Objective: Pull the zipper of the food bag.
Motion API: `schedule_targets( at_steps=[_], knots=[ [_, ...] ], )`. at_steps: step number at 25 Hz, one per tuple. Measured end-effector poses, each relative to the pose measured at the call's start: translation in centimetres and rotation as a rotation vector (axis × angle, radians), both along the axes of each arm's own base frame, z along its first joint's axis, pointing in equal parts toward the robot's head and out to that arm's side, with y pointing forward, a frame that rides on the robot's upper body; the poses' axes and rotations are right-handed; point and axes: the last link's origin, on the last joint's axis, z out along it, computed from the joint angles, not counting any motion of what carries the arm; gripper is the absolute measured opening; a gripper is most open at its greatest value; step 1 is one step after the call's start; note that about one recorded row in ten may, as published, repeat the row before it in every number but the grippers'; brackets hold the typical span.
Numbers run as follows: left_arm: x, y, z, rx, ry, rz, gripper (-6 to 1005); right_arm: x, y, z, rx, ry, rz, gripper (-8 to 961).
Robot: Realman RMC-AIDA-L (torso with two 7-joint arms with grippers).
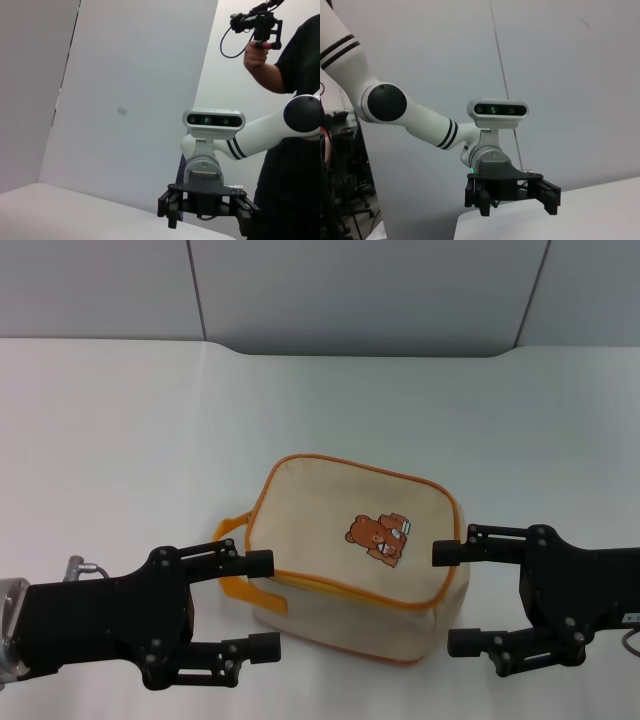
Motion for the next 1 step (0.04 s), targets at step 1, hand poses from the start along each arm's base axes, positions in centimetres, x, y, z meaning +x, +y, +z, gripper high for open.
schedule_targets(
  at_steps=[1],
  knots=[
    [0.00,0.00,0.00,0.000,0.000,0.000,818,0.00,0.00,0.00,0.000,0.000,0.000,838]
  ],
)
